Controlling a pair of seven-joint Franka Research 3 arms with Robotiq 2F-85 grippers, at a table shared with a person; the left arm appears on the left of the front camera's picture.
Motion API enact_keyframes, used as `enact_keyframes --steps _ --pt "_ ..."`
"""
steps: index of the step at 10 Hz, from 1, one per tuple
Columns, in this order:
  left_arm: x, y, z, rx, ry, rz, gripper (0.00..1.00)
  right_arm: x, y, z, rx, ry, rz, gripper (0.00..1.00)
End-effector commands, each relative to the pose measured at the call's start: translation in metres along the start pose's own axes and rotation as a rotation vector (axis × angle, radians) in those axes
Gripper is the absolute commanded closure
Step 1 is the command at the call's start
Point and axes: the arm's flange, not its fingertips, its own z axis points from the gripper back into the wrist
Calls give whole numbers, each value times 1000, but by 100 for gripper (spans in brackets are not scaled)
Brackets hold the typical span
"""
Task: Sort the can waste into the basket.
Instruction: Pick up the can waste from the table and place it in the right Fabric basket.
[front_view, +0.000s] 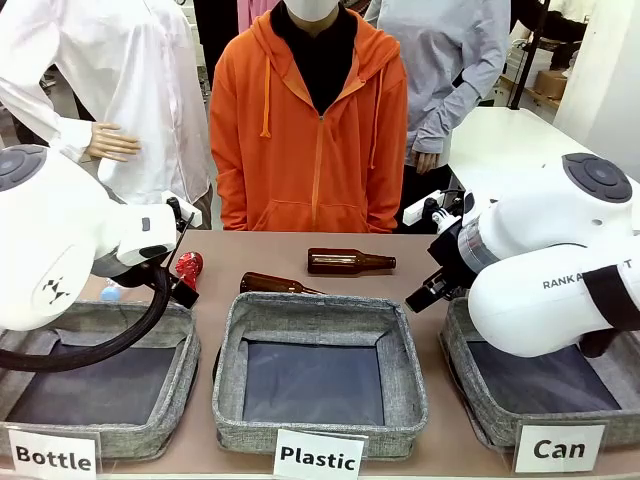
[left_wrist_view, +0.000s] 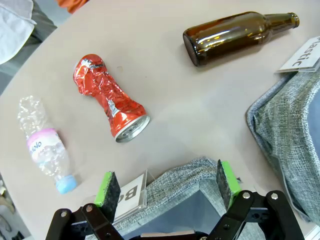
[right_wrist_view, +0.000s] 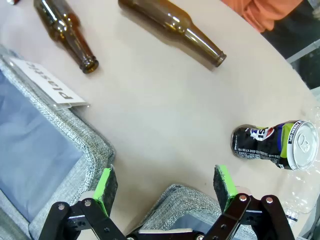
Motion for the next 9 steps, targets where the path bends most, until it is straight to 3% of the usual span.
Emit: enact_keyframes --steps 1,9 --pt "0 0 0 0 0 -1 0 0 0 0 0 0 0 0" --pt "0 0 0 0 0 -1 0 0 0 0 0 0 0 0"
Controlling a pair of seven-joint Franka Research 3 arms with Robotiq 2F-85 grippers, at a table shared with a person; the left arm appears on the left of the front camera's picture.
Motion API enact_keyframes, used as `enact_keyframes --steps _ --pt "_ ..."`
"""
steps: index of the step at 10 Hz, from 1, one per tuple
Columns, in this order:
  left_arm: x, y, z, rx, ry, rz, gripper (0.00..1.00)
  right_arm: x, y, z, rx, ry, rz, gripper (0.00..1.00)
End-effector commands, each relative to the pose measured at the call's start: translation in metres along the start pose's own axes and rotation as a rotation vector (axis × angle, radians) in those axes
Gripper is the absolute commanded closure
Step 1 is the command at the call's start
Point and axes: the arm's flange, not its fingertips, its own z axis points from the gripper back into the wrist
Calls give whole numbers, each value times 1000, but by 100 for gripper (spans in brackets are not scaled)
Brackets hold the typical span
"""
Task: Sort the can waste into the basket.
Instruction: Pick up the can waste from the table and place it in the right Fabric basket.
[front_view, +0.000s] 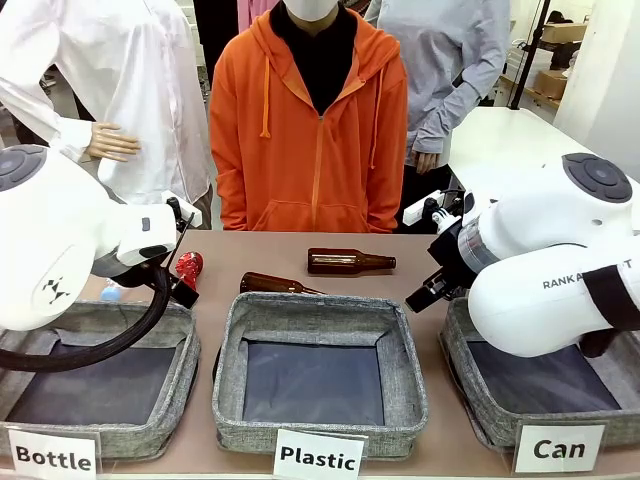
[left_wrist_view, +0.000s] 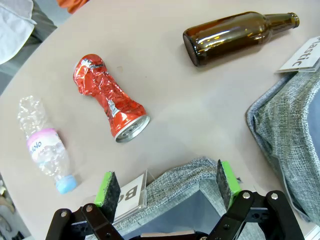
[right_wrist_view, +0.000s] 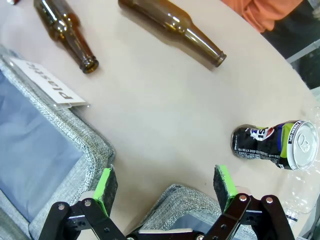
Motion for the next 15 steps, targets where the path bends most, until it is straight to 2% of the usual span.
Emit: enact_keyframes --steps 1,2,3,4,5,7,8,9,11,12,13,14,15 --pt "0 0 0 0 0 0 0 0 0 0 0 0 0 0" --pt "6 3 36 -138 -96 -35 0 5 -10 35 0 17 -29 0" --pt "10 8 75 -261 -195 -13 0 10 -19 68 -34 61 -94 0" --pt "13 13 108 -284 -189 57 0 14 -31 104 59 40 -164 0" --pt "9 19 133 -303 -125 134 0 10 -42 136 219 20 -189 0" --pt "-16 63 177 -594 -120 158 0 -21 -74 178 458 -20 -309 0" --pt "-31 94 190 -723 -145 231 0 -48 -97 185 522 -50 -399 0" --pt "-58 130 197 -813 -225 374 0 -82 -120 189 592 -107 -503 0" --pt "-121 202 183 -880 -373 709 0 -154 -162 196 664 -281 -746 0" --pt "-155 218 170 -861 -454 873 0 -184 -179 198 639 -383 -819 0" --pt "-174 216 157 -818 -485 1052 0 -209 -195 197 654 -484 -904 0" --pt "-195 229 149 -810 -505 1124 0 -231 -211 191 648 -566 -980 0" --pt "-194 221 149 -766 -539 1180 0 -246 -221 182 666 -596 -1036 0"
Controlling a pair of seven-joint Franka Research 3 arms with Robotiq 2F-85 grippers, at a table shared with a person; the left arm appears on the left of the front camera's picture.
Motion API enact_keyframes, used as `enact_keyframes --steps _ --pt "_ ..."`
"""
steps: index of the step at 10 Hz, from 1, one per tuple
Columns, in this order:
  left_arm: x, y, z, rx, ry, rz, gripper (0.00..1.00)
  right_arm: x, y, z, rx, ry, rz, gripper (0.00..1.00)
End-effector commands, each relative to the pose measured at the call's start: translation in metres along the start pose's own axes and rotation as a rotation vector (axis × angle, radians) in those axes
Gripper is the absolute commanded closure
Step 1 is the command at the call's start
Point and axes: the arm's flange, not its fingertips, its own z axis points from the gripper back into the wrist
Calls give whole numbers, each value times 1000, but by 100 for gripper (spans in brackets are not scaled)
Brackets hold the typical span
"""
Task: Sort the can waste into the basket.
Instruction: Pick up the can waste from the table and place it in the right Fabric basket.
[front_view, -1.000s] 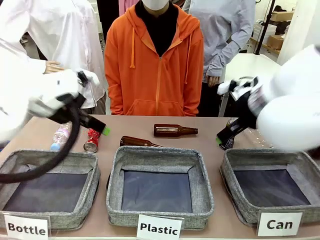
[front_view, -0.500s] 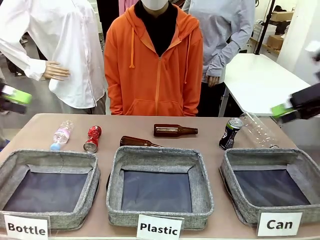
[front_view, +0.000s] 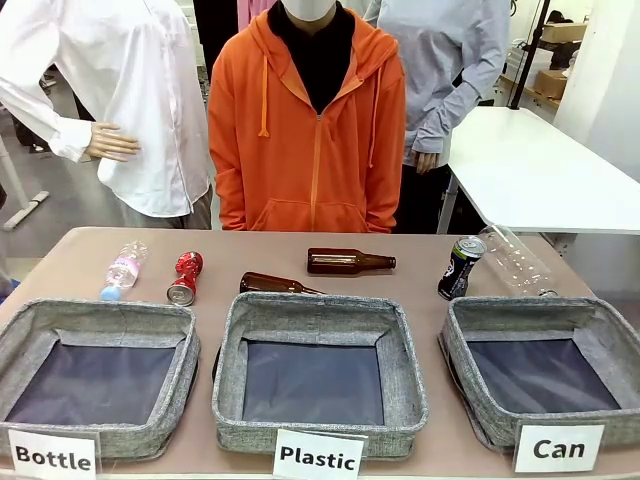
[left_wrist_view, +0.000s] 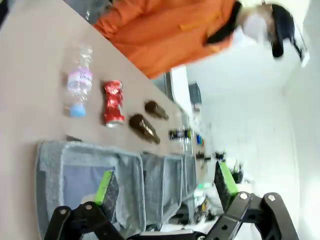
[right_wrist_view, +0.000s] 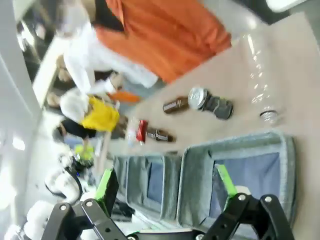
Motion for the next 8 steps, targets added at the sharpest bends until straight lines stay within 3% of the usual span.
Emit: enact_keyframes --steps 1,2,8 --pt "-25 -28 -34 17 -106 -51 0 -36 -25 -32 23 -56 -1 0" --pt "0 0 0 0 0 0 0 0 0 0 0 0 0 0" --pt "0 -2 -1 -1 -11 29 0 0 0 0 0 0 0 0"
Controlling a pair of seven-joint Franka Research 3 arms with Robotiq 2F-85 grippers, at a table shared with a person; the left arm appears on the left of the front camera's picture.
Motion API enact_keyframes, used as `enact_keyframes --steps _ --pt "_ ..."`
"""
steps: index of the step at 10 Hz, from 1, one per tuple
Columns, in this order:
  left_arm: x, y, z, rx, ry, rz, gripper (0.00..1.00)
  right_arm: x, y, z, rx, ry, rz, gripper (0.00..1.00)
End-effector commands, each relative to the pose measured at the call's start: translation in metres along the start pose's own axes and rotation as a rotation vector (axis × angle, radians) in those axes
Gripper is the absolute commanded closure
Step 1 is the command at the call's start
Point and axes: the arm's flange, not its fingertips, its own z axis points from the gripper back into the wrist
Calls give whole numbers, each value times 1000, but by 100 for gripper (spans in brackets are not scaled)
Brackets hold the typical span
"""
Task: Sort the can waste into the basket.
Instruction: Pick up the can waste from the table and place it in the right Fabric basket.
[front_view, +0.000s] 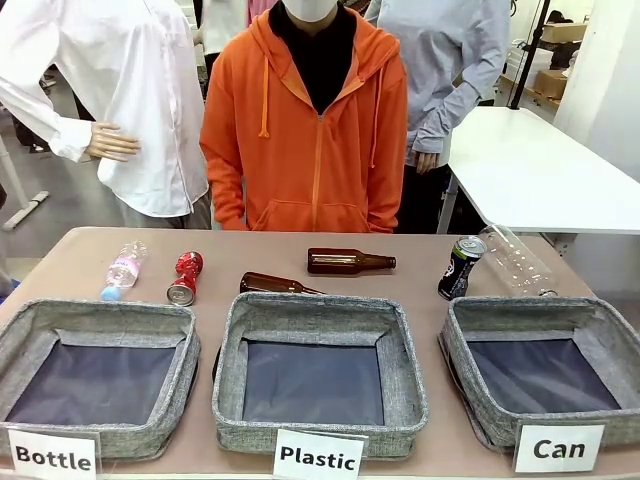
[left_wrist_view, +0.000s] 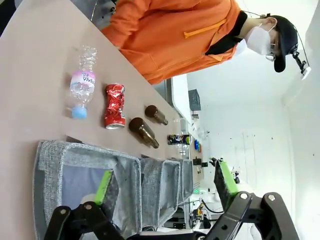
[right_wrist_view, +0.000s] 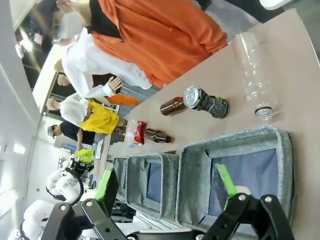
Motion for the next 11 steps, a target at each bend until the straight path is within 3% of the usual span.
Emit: enact_keyframes --steps 1,2,4,6,8,9,11 --pt "-7 -12 -7 -1 82 -90 0 4 -1 0 19 -17 13 0" --pt "-5 -32 -28 62 109 -162 0 4 -1 0 19 -17 13 0" --pt "-14 -72 -90 184 266 -309 0 4 -1 0 19 -17 13 0" --pt "-14 -94 -161 286 266 -421 0 4 -1 0 19 -17 13 0" --pt "-10 -95 -223 384 266 -441 0 4 -1 0 19 -17 13 0" --pt "-12 -85 -251 425 312 -433 0 4 -1 0 19 -17 13 0" --pt "2 -79 -255 395 378 -376 0 4 -1 0 19 -17 13 0"
